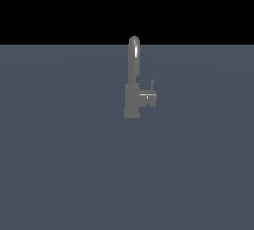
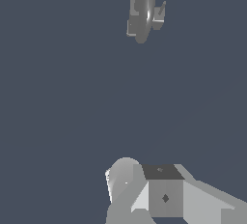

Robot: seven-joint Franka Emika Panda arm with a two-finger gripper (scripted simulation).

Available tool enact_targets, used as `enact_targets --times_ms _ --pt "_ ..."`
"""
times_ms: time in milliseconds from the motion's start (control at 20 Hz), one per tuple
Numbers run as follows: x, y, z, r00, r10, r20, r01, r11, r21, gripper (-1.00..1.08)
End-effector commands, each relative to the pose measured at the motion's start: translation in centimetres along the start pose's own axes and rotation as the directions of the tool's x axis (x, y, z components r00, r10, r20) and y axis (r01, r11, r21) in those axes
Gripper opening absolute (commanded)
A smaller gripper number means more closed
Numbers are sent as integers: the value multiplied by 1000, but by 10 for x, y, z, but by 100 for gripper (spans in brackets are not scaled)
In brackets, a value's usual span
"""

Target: Turn on the faucet by rotating a designated handle.

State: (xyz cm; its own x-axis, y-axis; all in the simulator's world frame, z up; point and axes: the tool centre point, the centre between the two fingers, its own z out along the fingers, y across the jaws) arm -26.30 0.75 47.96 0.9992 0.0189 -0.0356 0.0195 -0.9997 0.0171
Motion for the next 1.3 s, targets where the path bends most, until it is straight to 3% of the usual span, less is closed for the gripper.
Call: enact_targets --times_ms 0,550,1250 --pt "0 0 0 1000 0 0 0 1000 0 -100" --pt "17 -1 0 999 35 35 -36 999 36 -100" --pt "87 1 7 967 165 194 -198 966 167 -100"
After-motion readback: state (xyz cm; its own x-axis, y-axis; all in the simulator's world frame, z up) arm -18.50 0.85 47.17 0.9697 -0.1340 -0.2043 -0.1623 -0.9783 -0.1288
